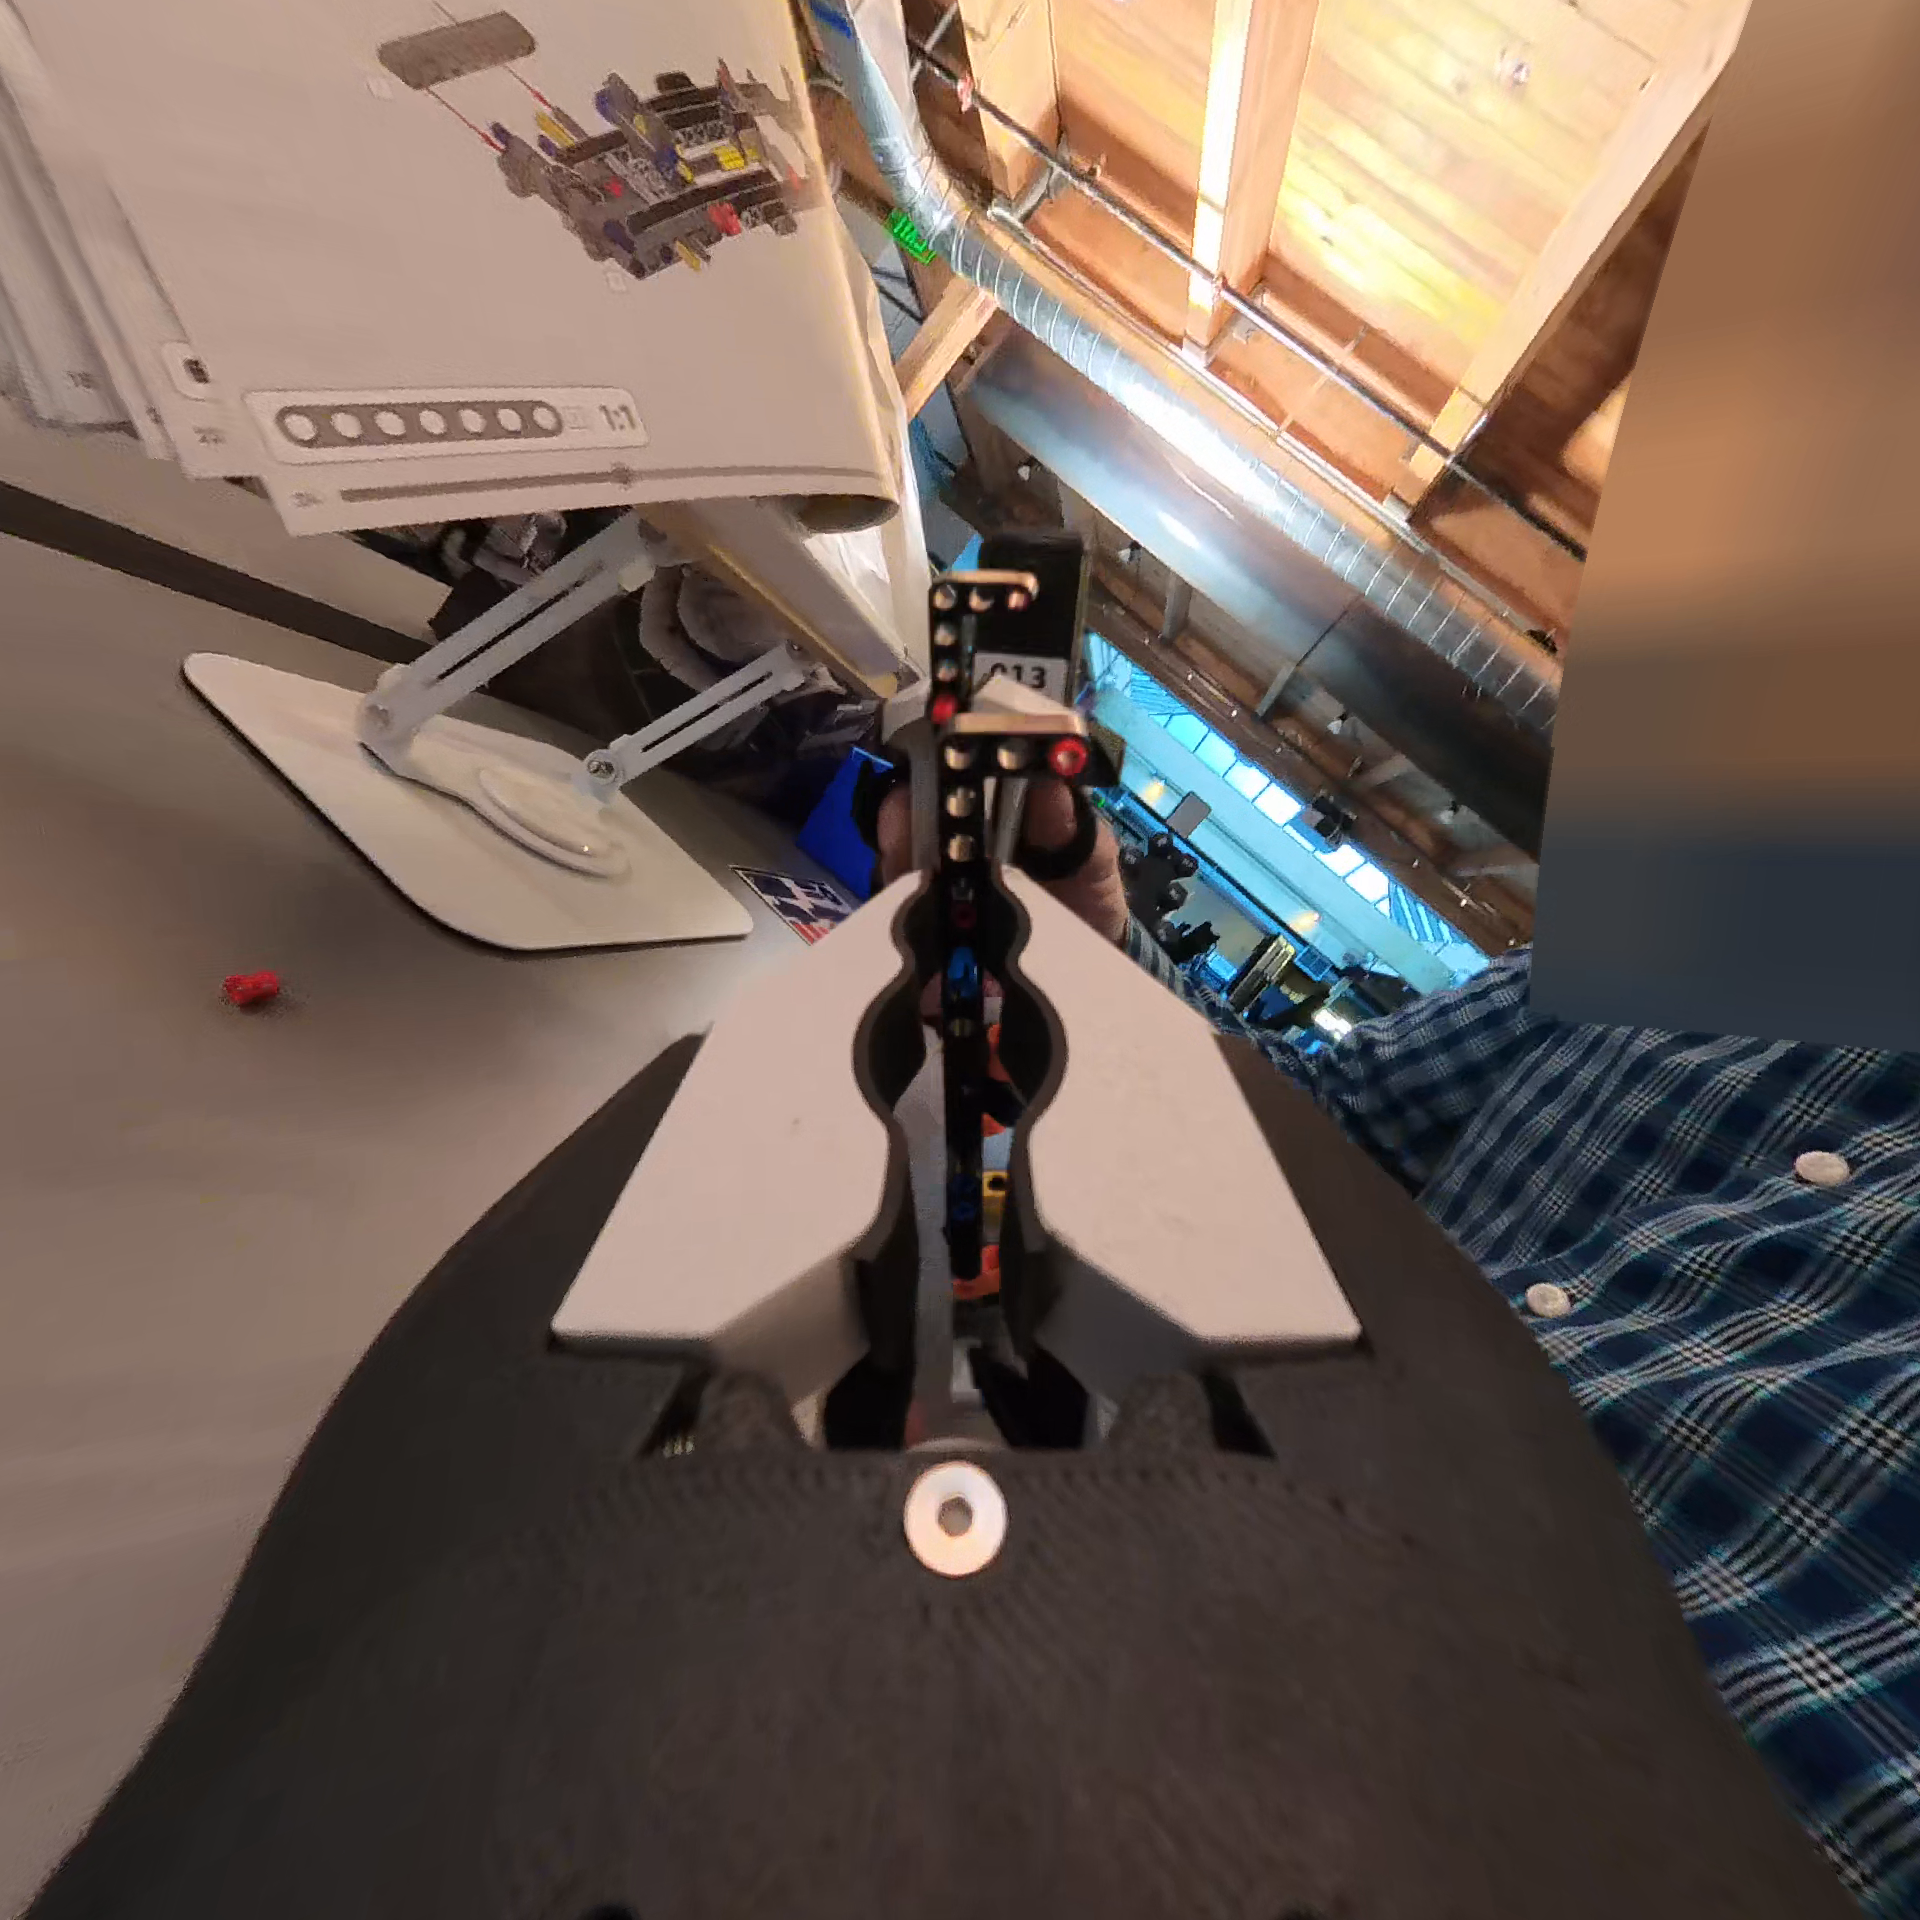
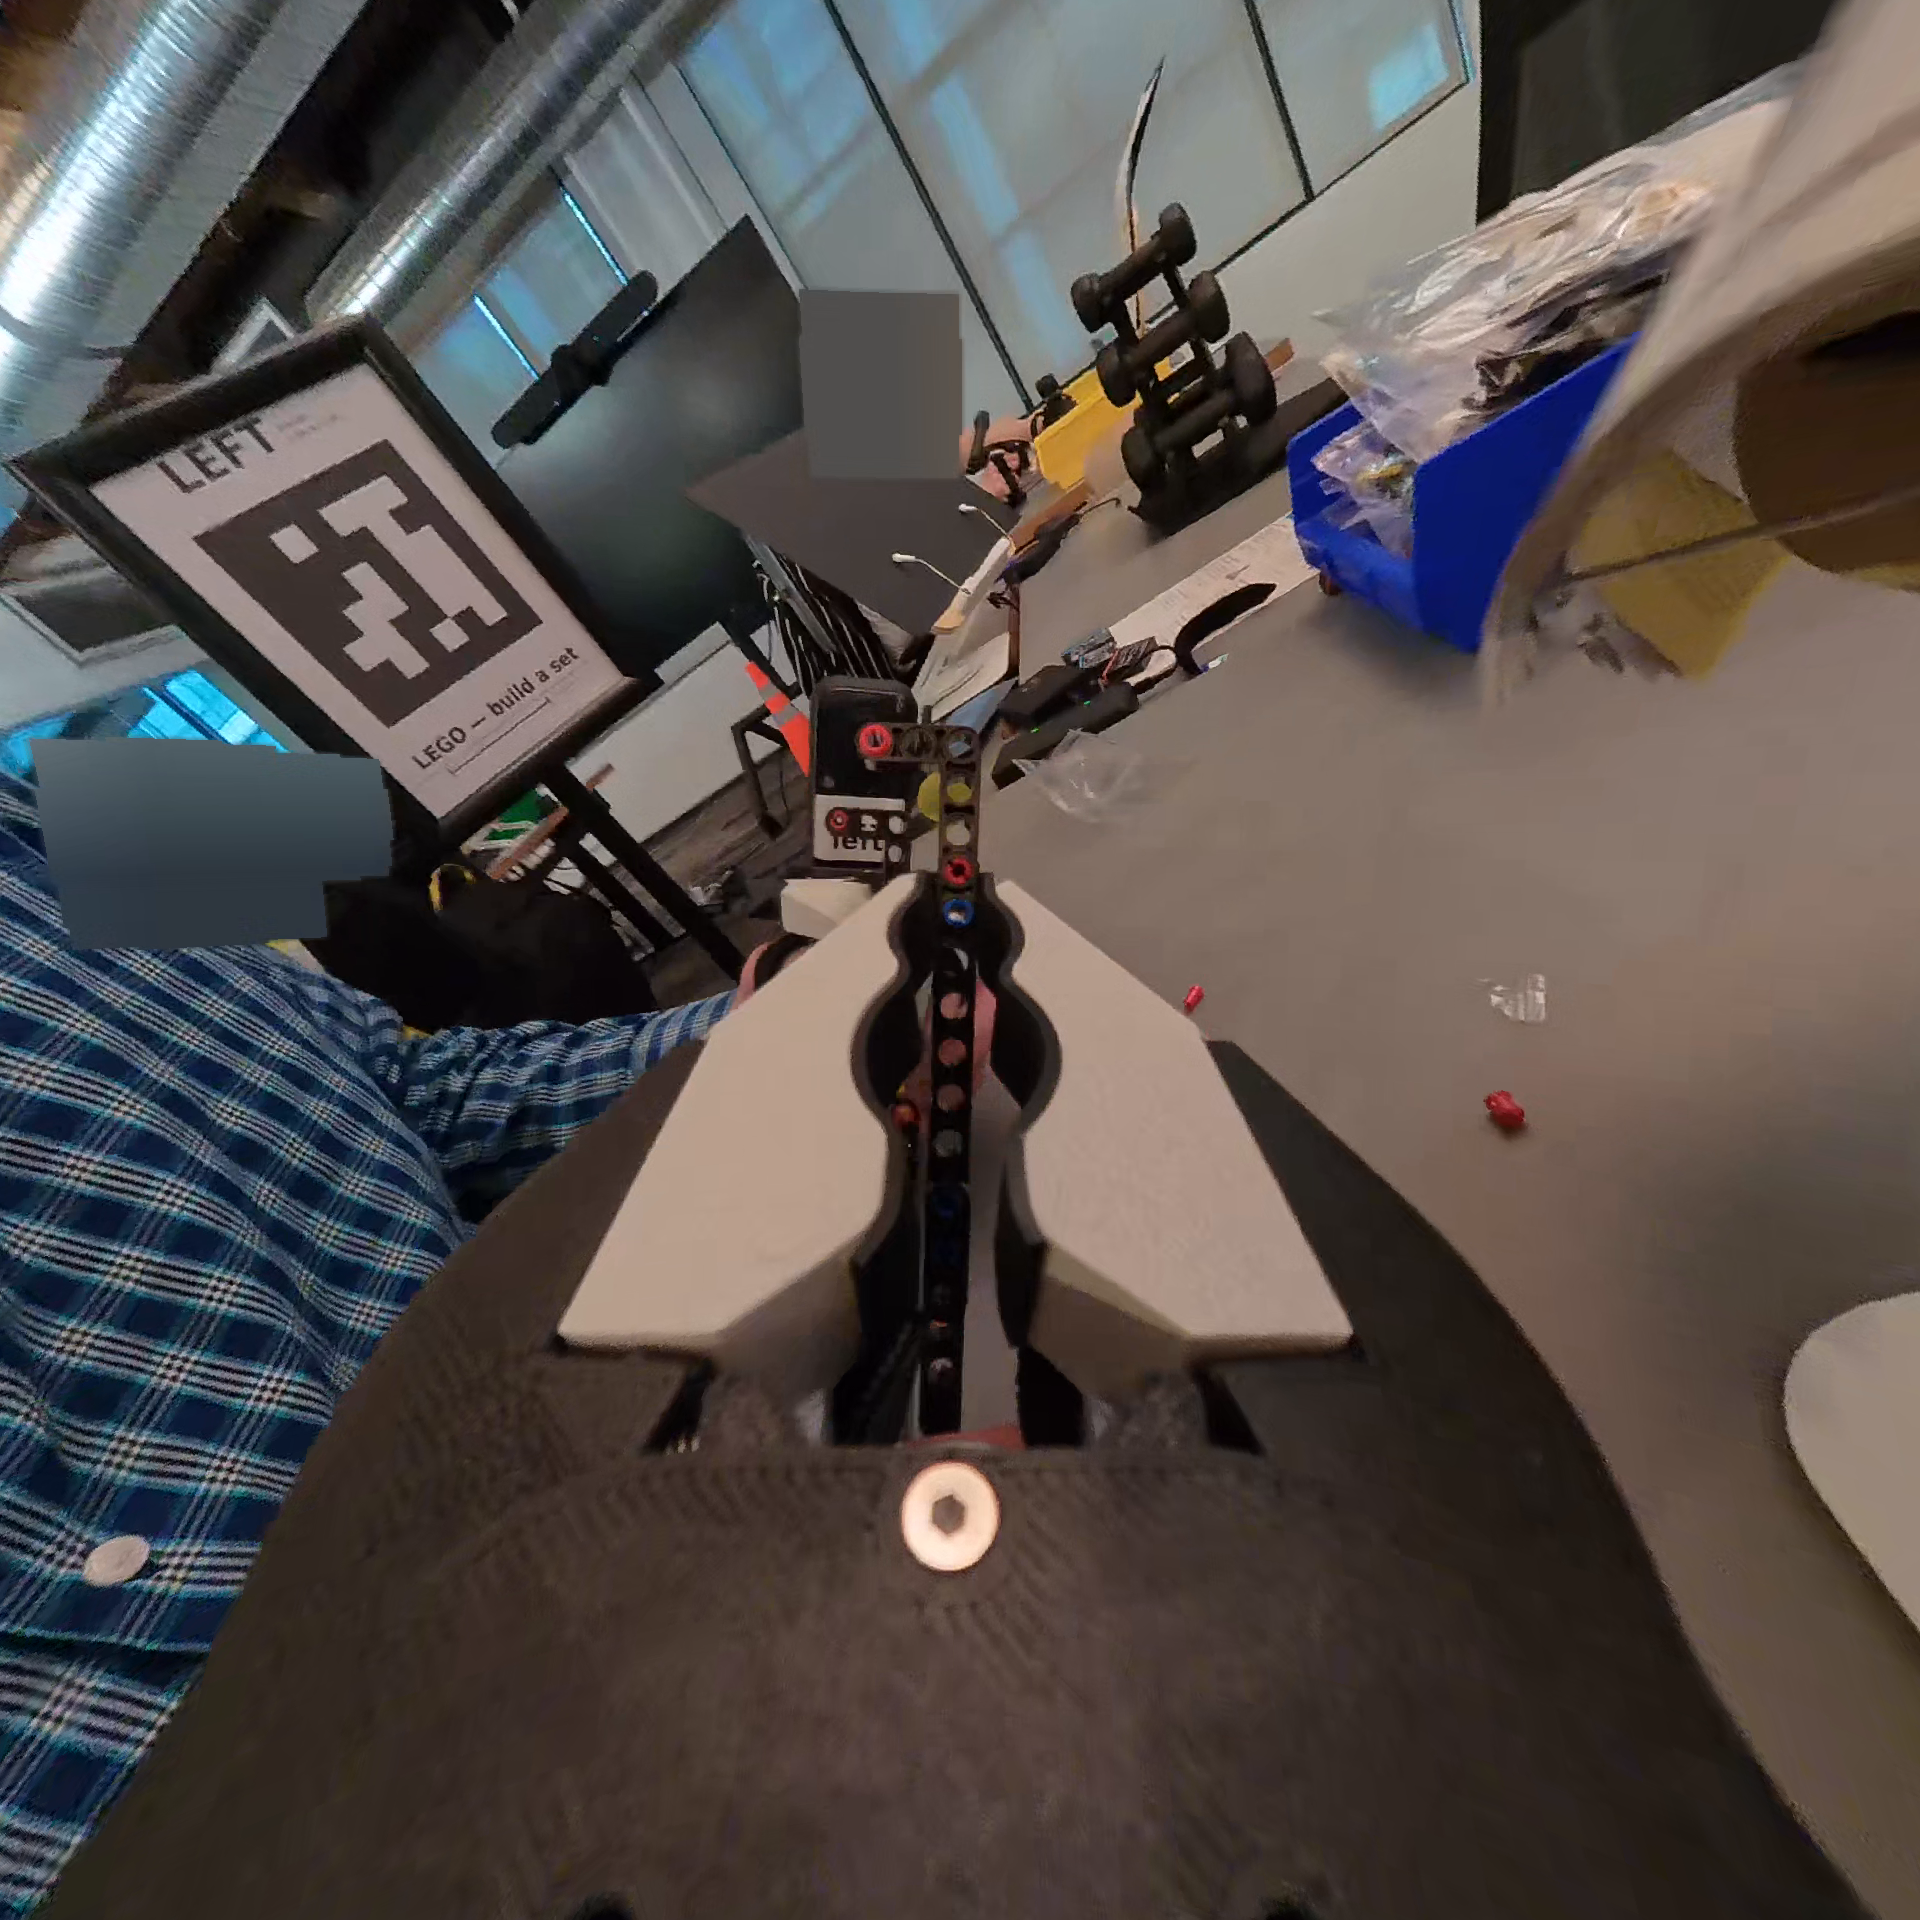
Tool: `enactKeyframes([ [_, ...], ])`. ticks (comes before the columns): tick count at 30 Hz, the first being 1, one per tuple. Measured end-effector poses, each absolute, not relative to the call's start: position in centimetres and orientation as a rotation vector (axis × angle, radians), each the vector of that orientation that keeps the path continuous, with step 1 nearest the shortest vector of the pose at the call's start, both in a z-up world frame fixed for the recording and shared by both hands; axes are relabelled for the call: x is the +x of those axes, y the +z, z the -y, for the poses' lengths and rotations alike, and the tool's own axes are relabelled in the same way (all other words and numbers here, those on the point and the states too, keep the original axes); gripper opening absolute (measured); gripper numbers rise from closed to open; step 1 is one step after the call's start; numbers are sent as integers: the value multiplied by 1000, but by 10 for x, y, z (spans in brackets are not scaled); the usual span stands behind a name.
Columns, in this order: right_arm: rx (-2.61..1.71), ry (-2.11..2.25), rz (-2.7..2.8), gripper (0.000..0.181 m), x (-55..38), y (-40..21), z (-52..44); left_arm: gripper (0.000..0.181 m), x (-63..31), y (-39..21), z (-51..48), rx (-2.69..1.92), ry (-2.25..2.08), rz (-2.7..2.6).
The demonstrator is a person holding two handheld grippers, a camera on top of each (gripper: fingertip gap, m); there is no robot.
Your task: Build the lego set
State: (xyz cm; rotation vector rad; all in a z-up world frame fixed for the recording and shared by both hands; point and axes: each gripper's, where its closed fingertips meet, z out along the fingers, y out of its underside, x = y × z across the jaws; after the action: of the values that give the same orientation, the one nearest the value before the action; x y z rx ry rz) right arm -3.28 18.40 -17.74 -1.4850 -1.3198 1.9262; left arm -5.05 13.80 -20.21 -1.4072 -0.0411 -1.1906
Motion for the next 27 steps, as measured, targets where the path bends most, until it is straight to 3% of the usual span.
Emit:
enactKeyframes([
  [14, -1951, 1527, 1634, 4, -38, -301, -181, 5, -65, -245, -142, -1616, -1235, 167],
  [16, -1946, 1442, 1680, 13, -38, -308, -181, 5, -67, -250, -142, -1650, -1220, 178],
  [21, -1842, 1328, 1731, 34, -34, -302, -185, 6, -66, -251, -139, -1670, -1224, 166],
  [24, -1655, 1347, 1831, 24, -19, -279, -168, 6, -64, -246, -136, -1628, -1228, 150],
  [27, -1532, 1464, 2027, 27, 4, -271, -127, 5, -62, -239, -134, -1579, -1242, 132],
])
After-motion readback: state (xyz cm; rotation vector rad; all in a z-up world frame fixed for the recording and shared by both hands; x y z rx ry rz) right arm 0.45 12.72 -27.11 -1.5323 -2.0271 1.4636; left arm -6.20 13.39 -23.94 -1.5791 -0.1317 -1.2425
